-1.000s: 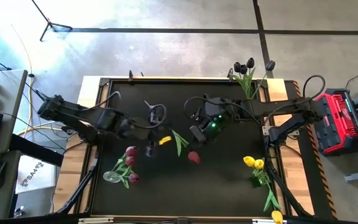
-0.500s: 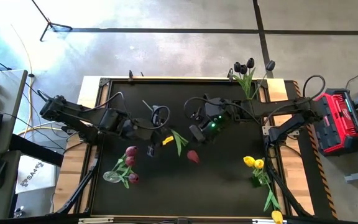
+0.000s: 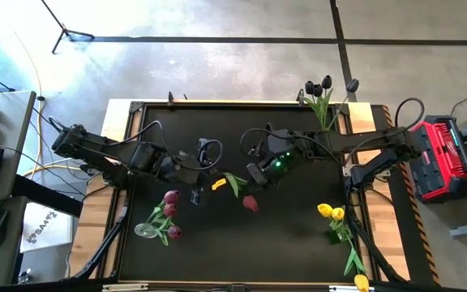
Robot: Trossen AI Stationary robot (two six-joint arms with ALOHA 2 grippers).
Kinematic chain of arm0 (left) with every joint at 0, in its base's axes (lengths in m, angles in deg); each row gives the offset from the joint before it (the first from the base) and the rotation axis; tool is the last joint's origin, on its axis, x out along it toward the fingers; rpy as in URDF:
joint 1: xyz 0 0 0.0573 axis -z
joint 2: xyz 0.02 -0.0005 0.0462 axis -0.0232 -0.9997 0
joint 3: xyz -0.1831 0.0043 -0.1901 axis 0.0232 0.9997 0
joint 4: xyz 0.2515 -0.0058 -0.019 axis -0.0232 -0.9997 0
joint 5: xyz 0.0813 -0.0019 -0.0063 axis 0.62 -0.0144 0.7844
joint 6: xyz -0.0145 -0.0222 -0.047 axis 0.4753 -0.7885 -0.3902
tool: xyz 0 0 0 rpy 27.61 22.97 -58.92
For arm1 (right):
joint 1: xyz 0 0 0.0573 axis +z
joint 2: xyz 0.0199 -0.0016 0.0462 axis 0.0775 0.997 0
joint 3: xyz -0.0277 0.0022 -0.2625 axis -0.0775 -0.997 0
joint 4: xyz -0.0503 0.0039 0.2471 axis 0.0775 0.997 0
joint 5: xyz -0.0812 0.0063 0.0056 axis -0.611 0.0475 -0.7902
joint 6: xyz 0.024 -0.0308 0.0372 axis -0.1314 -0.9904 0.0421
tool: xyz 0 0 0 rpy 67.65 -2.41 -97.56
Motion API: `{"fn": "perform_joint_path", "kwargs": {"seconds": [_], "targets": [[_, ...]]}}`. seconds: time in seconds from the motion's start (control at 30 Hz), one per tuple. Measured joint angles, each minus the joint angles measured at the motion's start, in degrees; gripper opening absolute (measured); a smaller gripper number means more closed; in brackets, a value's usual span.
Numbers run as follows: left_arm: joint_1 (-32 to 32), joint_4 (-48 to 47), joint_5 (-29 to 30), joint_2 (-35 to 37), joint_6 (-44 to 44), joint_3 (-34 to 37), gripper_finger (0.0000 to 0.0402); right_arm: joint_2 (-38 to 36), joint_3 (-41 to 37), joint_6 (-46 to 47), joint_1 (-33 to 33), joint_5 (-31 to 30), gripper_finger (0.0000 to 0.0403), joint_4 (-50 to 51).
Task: Sort flowers into vase by color
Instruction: Put the red flower into the transparent vase
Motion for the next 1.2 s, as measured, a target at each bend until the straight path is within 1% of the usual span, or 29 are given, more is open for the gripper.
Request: {"fn": "perform_joint_path", "kwargs": {"seconds": [0.07,0.2,0.3,0.37,0.47,0.63,0.73,0.8,0.87,0.93,1.0,1.13,1.2], "targets": [[0.02,-0.19,-0.11,0.01,-0.59,0.0,0.0007,0.0,0.0,-0.02,0.0,-0.22,0.0,-0.06],[0.0,-1.07,-0.09,0.0,-3.6,0.0,0.0005,0.0,0.0,-0.12,-0.11,-1.43,0.0001,-0.08],[0.0,-1.95,0.07,0.02,-6.5,0.02,0.0003,-0.06,0.0,-1.33,-0.44,-2.79,0.0013,-0.46],[0.0,-2.04,-0.21,0.12,-8.71,0.02,0.0002,-0.41,0.0,-2.09,-0.57,-4.64,0.003,-0.76],[0.01,-2.67,-0.87,0.51,-12.78,0.02,0.0001,-1.49,-0.02,-3.55,-0.96,-6.82,0.0068,-0.7],[-0.7,-2.89,-1.89,1.22,-18.15,0.12,0.0001,-4.93,-0.04,-6.54,-0.98,-13.14,0.0131,-0.23],[-0.7,-1.34,-1.9,1.94,-20.45,1.27,0.0001,-7.47,-0.04,-9.89,-0.89,-19.28,0.0157,0.15],[-0.7,0.06,-2.18,2.42,-22.32,2.45,0.0,-9.23,-0.04,-12.68,-0.35,-23.88,0.0167,0.36],[-0.7,1.05,-2.77,2.71,-24.47,3.11,0.0,-10.89,-0.04,-17.55,0.72,-28.67,0.0172,0.57],[-0.7,2.32,-3.3,2.87,-26.48,4.11,0.0,-12.49,-0.04,-25.06,2.41,-33.91,0.0173,0.46],[-0.7,6.0,-3.63,3.35,-28.55,5.16,0.0,-13.81,-0.04,-34.58,4.9,-39.32,0.0173,-0.5],[-0.7,12.93,-5.98,4.42,-32.0,7.17,0.0,-15.09,-0.04,-49.01,11.54,-52.67,0.0172,-3.21],[-0.69,14.81,-6.02,4.63,-32.69,7.41,0.0,-15.1,-0.04,-55.34,15.13,-59.16,0.0172,-5.8]]}}
